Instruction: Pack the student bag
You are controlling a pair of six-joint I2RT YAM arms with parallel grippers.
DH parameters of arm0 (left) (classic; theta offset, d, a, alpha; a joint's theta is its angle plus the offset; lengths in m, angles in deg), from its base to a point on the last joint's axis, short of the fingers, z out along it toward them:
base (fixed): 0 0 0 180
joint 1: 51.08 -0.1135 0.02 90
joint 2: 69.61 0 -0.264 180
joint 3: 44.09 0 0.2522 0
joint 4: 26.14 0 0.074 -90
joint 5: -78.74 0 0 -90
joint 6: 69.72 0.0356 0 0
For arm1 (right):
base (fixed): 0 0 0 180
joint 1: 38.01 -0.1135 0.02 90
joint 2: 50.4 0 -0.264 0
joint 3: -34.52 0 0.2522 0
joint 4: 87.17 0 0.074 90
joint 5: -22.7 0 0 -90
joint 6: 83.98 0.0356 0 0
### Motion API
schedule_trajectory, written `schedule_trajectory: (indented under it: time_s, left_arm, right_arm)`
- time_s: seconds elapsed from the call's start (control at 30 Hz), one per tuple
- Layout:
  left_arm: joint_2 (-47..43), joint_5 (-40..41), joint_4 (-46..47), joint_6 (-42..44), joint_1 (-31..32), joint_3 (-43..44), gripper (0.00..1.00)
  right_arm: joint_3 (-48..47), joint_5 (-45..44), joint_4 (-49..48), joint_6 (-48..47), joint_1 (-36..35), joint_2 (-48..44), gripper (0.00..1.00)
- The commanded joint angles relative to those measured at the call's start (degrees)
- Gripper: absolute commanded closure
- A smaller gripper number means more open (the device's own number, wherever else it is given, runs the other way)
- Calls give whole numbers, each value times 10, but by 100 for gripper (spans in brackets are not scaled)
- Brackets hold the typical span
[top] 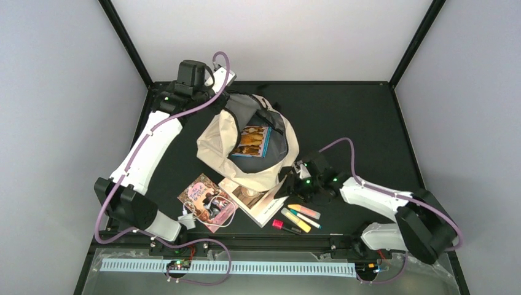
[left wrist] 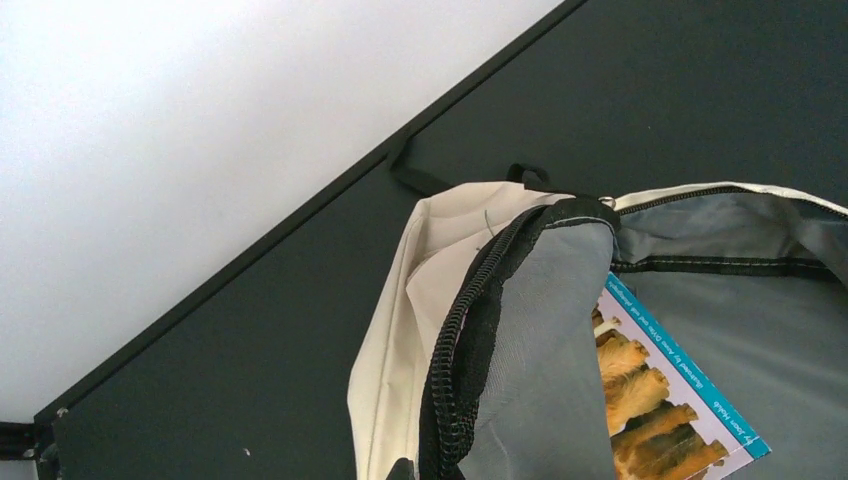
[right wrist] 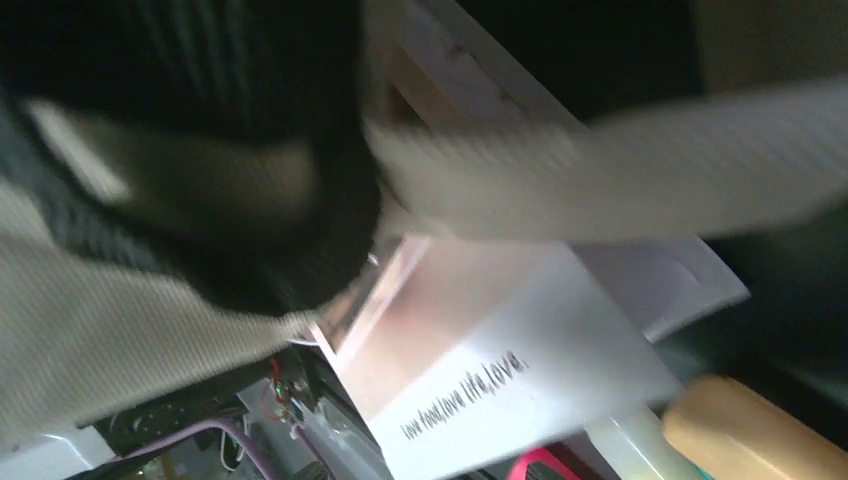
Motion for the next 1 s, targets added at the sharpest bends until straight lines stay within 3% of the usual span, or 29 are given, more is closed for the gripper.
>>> schedule_trajectory:
  time_s: [0.0, 0.17, 0.4, 0.53, 0.6, 0.7, 0.97]
  left_arm:
    - [-35, -1, 31, -10, -10, 4, 98]
    - [-35, -12, 22, -12, -12, 16, 98]
    - [-31, -27, 14, -11, -13, 21, 98]
    - [-27, -16, 18, -2, -19, 1, 98]
    - [-28, -18, 22, -5, -23, -8, 98]
    - [-29, -24, 25, -10, -24, -13, 99]
    - [-46, -30, 20, -17, -24, -12, 98]
  right_arm:
    - [-21, 29, -90, 38, 2, 46, 48]
    - [-33, 52, -89, 38, 16, 97, 48]
    - [-117, -27, 64, -73, 46, 71, 46]
    - [-56, -2, 105, -60, 59, 9, 45]
    - [-2, 0, 96, -25, 59, -33, 44]
    - [66, 6, 4, 42, 59, -65, 43]
    - [26, 23, -104, 46, 57, 43, 46]
